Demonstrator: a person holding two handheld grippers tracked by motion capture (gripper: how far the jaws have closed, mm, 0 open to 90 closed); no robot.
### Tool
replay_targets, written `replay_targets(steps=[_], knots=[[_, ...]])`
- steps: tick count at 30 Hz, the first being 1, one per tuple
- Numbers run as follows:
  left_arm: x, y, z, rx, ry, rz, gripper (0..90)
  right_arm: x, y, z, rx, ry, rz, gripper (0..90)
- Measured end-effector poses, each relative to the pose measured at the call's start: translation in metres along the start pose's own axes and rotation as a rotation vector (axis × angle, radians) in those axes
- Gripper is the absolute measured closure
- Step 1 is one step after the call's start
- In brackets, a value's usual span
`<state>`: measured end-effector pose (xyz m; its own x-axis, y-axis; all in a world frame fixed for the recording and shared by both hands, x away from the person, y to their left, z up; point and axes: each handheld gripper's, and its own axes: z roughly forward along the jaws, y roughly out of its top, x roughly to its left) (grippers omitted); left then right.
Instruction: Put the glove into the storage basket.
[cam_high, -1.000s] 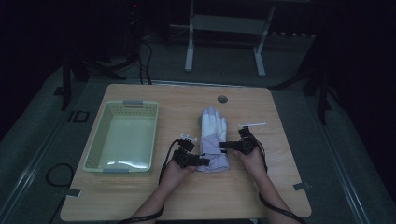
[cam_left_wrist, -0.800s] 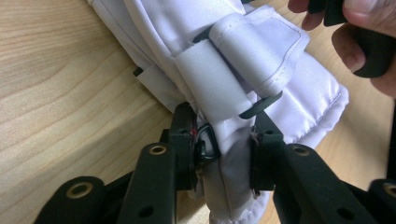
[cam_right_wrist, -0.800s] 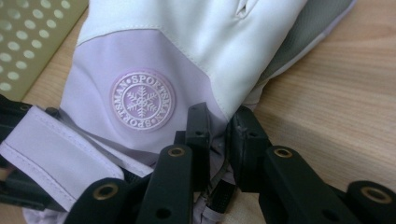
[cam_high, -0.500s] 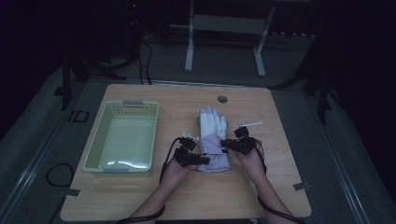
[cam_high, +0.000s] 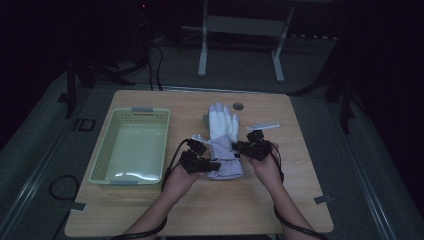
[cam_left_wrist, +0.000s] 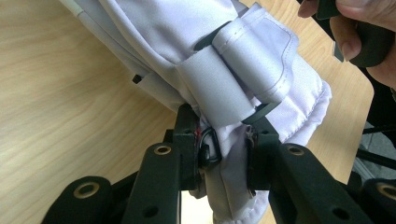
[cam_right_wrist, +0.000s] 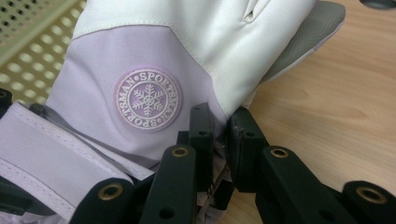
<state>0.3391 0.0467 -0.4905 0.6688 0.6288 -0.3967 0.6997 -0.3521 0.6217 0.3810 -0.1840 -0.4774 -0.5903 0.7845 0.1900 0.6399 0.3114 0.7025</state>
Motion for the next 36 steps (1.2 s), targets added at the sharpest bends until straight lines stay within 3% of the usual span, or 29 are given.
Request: replay_targets(steps=[14, 21, 36], knots=[[0.015, -0.003, -0.047, 0.015, 0.007, 0.002, 72.0, 0.044, 0.031, 0.004, -0.007, 0.000, -0.071, 81.1], [0.024, -0.004, -0.072, 0.035, 0.030, 0.010, 72.0, 0.065, 0.044, 0.010, -0.017, 0.015, -0.095, 81.1], [0.053, -0.015, -0.121, 0.072, 0.073, 0.011, 71.9, 0.110, 0.074, 0.039, -0.003, 0.057, -0.112, 81.1]])
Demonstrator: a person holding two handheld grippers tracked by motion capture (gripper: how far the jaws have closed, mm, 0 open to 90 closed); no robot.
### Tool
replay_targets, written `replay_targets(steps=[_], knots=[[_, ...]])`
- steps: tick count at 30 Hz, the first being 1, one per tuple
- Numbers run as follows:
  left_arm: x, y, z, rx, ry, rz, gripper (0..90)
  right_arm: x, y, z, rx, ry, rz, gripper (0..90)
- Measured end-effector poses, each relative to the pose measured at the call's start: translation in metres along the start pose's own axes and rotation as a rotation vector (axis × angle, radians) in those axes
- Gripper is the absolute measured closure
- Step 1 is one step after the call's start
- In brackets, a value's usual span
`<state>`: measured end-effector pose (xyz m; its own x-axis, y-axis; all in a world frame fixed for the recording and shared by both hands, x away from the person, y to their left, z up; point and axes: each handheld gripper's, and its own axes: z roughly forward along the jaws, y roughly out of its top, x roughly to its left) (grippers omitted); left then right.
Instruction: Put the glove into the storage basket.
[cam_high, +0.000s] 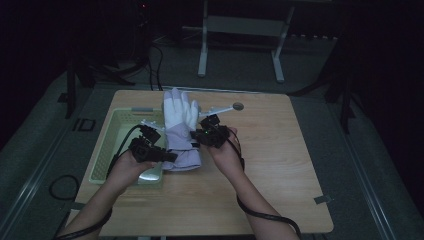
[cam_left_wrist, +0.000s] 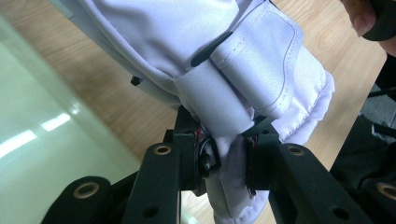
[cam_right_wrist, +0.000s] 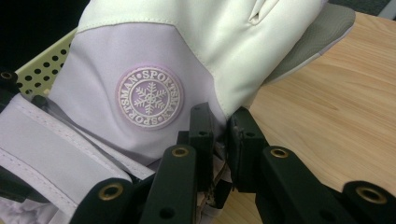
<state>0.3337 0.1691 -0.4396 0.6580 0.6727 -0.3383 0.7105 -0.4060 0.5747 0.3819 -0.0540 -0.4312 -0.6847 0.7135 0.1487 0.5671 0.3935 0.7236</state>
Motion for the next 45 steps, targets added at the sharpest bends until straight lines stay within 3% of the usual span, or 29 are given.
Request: replay_targets(steps=[6, 7, 18, 19, 22, 24, 25, 29, 33, 39, 45], knots=[[0.014, -0.009, -0.016, 0.003, 0.005, -0.005, 71.9, 0.016, 0.010, 0.013, -0.001, 0.011, -0.013, 81.2], [0.021, -0.014, -0.022, 0.003, 0.006, -0.020, 71.9, 0.019, 0.011, 0.015, 0.001, 0.012, -0.014, 81.2], [0.049, -0.038, -0.055, 0.007, 0.035, -0.046, 72.0, 0.062, 0.036, 0.050, 0.005, 0.039, -0.049, 81.3], [0.060, -0.046, -0.066, 0.010, 0.038, -0.057, 72.0, 0.073, 0.043, 0.060, 0.009, 0.048, -0.053, 81.3], [0.072, -0.054, -0.077, 0.027, 0.038, -0.060, 71.9, 0.084, 0.048, 0.071, 0.014, 0.064, -0.059, 81.3], [0.072, -0.054, -0.077, 0.027, 0.038, -0.060, 71.8, 0.088, 0.049, 0.076, 0.014, 0.071, -0.059, 81.3], [0.085, -0.061, -0.082, 0.057, 0.036, -0.071, 71.7, 0.096, 0.051, 0.085, 0.022, 0.074, -0.067, 81.4], [0.102, -0.071, -0.075, 0.088, 0.007, -0.097, 71.7, 0.104, 0.047, 0.103, 0.064, 0.061, -0.064, 81.4], [0.115, -0.082, -0.056, 0.096, -0.022, -0.148, 71.5, 0.102, 0.037, 0.119, 0.115, 0.046, -0.054, 81.5], [0.125, -0.094, -0.033, 0.150, -0.023, -0.197, 71.0, 0.100, 0.020, 0.142, 0.187, 0.026, -0.031, 81.4], [0.130, -0.097, -0.027, 0.197, -0.019, -0.225, 71.0, 0.104, 0.015, 0.153, 0.231, 0.013, -0.031, 80.9]])
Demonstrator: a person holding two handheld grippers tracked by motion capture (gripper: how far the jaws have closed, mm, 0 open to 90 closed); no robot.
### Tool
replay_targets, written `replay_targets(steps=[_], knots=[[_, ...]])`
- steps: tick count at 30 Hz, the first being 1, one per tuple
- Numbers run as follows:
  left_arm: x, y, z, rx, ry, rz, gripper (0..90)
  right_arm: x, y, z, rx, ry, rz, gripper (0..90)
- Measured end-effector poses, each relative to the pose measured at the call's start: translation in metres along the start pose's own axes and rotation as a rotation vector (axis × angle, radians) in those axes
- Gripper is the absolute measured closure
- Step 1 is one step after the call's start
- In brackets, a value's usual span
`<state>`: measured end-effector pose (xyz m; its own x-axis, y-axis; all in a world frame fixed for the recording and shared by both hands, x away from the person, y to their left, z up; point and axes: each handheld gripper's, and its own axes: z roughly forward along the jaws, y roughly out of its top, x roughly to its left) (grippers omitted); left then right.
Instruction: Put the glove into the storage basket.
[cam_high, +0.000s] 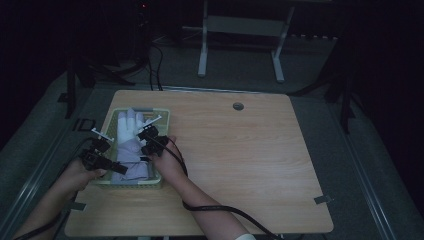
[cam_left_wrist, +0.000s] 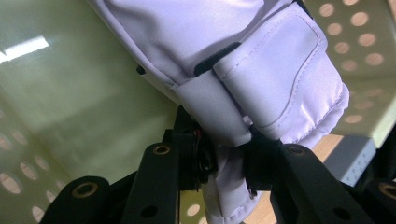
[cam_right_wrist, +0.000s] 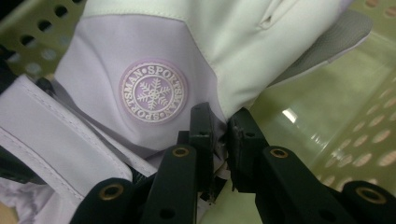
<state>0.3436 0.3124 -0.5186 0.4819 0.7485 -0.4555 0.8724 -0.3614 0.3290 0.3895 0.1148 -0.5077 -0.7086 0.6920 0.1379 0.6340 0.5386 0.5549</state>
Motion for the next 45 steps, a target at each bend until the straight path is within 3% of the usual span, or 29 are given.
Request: replay_targets(steps=[2, 3, 6, 8, 13, 15, 17, 21, 25, 27, 28, 29, 30, 31, 33, 34, 35, 37, 40, 42, 43, 44, 45], knots=[[0.000, 0.001, 0.001, 0.018, 0.007, -0.003, 70.3, 0.000, 0.002, 0.002, 0.026, 0.000, -0.008, 79.1], [-0.002, 0.003, 0.003, 0.051, 0.030, 0.008, 69.7, 0.001, 0.002, 0.003, 0.039, 0.001, -0.015, 77.2], [-0.006, 0.006, 0.006, 0.076, 0.071, 0.015, 65.6, 0.002, 0.002, 0.004, 0.046, 0.005, -0.026, 68.2], [-0.007, 0.007, 0.007, 0.074, 0.079, 0.009, 61.9, 0.003, 0.002, 0.003, 0.033, 0.009, -0.032, 58.9], [-0.012, 0.010, 0.013, 0.080, 0.134, 0.013, 53.3, 0.005, 0.000, 0.000, 0.003, -0.022, -0.067, 48.7], [-0.013, 0.011, 0.012, 0.070, 0.130, 0.011, 50.1, 0.005, 0.001, -0.006, -0.026, -0.025, -0.077, 46.9], [-0.015, 0.013, 0.010, 0.023, 0.166, 0.011, 47.5, 0.003, 0.003, -0.010, -0.032, -0.014, -0.075, 46.3], [-0.016, 0.013, 0.007, -0.017, 0.173, 0.016, 27.5, -0.004, 0.005, -0.020, -0.044, 0.003, -0.070, 44.6], [-0.020, 0.011, -0.001, -0.105, 0.261, 0.037, 15.6, -0.016, 0.002, -0.032, -0.067, 0.027, -0.065, 38.5], [-0.020, 0.010, -0.002, -0.117, 0.272, 0.040, 13.4, -0.018, 0.001, -0.034, -0.071, 0.028, -0.063, 36.8], [-0.021, 0.007, -0.007, -0.171, 0.288, 0.056, 9.3, -0.022, 0.000, -0.038, -0.086, 0.042, -0.057, 28.5], [-0.022, 0.006, -0.009, -0.206, 0.282, 0.054, 6.2, -0.024, -0.001, -0.041, -0.098, 0.039, -0.057, 27.3], [-0.022, 0.006, -0.009, -0.206, 0.282, 0.054, 4.3, -0.026, -0.002, -0.044, -0.106, 0.045, -0.060, 25.7], [-0.023, 0.004, -0.015, -0.259, 0.279, 0.040, 1.8, -0.028, -0.002, -0.046, -0.101, 0.059, -0.061, 22.1], [-0.025, 0.002, -0.021, -0.308, 0.298, 0.042, 1.8, -0.031, -0.003, -0.051, -0.111, 0.080, -0.051, 19.7], [-0.025, 0.002, -0.021, -0.308, 0.298, 0.042, 1.8, -0.033, -0.004, -0.053, -0.117, 0.080, -0.056, 18.6], [-0.029, 0.001, -0.024, -0.364, 0.286, 0.037, 1.9, -0.034, -0.005, -0.055, -0.118, 0.082, -0.059, 18.1], [-0.035, 0.001, -0.025, -0.401, 0.285, 0.043, 1.8, -0.037, -0.006, -0.059, -0.127, 0.082, -0.064, 16.4], [-0.047, 0.003, -0.024, -0.460, 0.266, 0.080, 1.9, -0.042, -0.009, -0.066, -0.151, 0.080, -0.083, 15.7], [-0.052, 0.003, -0.023, -0.473, 0.268, 0.085, 1.9, -0.043, -0.010, -0.067, -0.155, 0.080, -0.086, 15.3], [-0.062, 0.005, -0.021, -0.505, 0.285, 0.119, 1.9, -0.046, -0.012, -0.072, -0.160, 0.073, -0.097, 14.6], [-0.062, 0.005, -0.021, -0.505, 0.285, 0.119, 1.9, -0.046, -0.012, -0.072, -0.160, 0.073, -0.097, 14.6], [-0.072, 0.007, -0.018, -0.523, 0.288, 0.142, 1.9, -0.048, -0.013, -0.073, -0.164, 0.074, -0.100, 14.6]])
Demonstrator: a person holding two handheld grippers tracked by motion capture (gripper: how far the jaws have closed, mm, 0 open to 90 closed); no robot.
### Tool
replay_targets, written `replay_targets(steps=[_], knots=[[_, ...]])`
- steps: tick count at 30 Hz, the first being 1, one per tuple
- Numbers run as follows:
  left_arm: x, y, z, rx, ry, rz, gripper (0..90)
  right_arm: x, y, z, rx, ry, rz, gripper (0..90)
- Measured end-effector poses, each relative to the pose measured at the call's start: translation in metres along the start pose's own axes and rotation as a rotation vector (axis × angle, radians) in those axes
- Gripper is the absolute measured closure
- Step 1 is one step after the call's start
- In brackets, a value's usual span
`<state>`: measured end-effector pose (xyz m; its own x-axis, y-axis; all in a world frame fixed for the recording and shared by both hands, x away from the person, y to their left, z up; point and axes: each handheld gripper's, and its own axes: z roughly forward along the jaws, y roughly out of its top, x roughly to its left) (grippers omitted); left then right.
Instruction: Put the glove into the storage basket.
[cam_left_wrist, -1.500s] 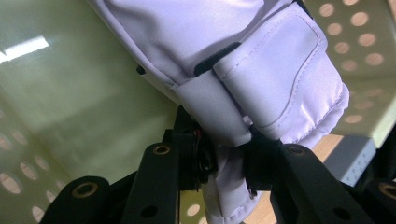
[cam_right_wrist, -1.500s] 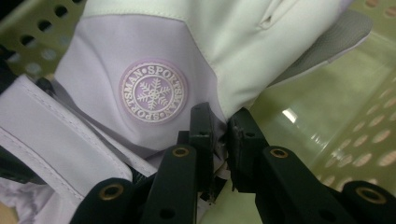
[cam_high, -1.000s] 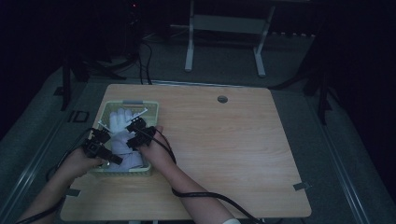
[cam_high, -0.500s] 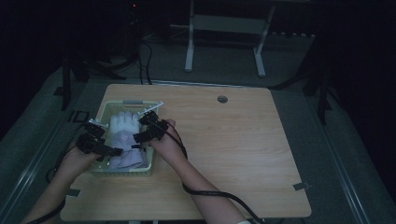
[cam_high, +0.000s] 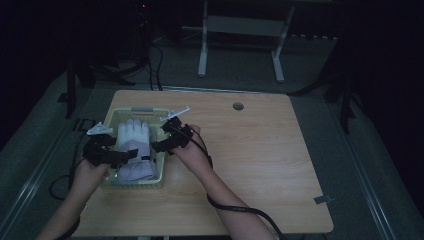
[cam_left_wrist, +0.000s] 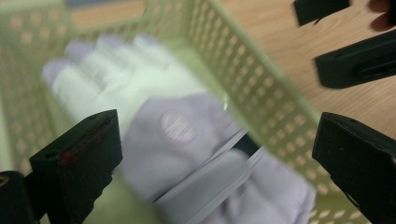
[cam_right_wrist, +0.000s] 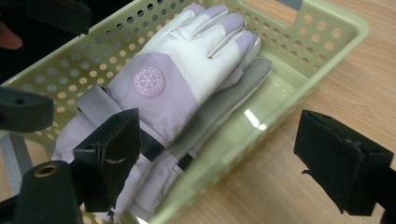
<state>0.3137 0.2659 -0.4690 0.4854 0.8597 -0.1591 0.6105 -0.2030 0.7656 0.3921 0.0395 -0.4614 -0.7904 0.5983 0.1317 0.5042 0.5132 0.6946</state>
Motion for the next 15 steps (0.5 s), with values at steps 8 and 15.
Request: replay_targets(steps=[8, 15], knots=[[-0.033, 0.003, 0.009, -0.023, -0.035, 0.046, 1.9, -0.016, -0.013, -0.021, -0.015, 0.004, 0.002, 14.2], [-0.059, 0.000, 0.019, -0.031, -0.080, 0.068, 1.9, -0.030, -0.030, -0.037, -0.031, -0.009, 0.005, 14.2]])
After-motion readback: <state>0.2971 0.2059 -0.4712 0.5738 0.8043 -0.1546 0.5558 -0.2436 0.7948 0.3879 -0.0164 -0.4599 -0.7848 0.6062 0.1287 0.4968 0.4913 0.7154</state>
